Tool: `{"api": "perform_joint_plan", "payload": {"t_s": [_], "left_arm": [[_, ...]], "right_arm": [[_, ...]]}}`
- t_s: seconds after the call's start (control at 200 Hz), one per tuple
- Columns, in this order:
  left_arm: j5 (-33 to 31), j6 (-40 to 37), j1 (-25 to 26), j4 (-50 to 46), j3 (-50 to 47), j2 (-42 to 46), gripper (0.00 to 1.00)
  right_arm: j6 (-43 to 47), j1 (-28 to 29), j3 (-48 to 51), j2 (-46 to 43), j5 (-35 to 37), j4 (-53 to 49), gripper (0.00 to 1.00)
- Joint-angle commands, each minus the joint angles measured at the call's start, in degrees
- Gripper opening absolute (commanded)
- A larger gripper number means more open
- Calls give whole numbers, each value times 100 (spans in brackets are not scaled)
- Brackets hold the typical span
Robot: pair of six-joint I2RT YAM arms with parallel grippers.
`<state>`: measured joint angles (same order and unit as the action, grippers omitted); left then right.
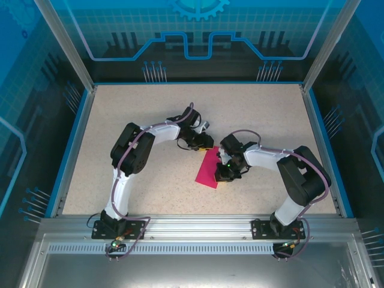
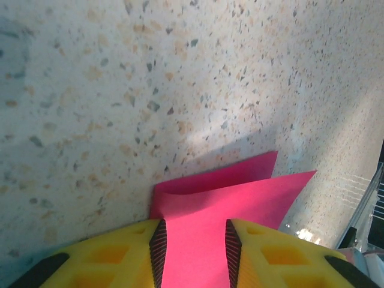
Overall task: Fold a paper plane with a square sheet of paper (fold left side to right side)
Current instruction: First fold the square sheet of paper in half at the center of the table.
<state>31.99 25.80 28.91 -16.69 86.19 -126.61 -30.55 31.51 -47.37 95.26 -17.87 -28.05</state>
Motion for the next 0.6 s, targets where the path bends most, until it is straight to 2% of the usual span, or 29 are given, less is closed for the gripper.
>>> {"api": "perform_joint_plan", "payload": {"t_s": [0.0, 0.43, 0.595], "left_arm": [[-381, 71, -186, 485, 196, -292, 37], [-421, 125, -180, 438, 409, -426, 38], [-442, 125, -260, 464, 368, -160, 38]], "right_arm": [[86, 58, 290, 384, 820, -605, 10], [112, -1, 241, 336, 848, -670, 10], [303, -191, 126, 172, 864, -815, 10]]}}
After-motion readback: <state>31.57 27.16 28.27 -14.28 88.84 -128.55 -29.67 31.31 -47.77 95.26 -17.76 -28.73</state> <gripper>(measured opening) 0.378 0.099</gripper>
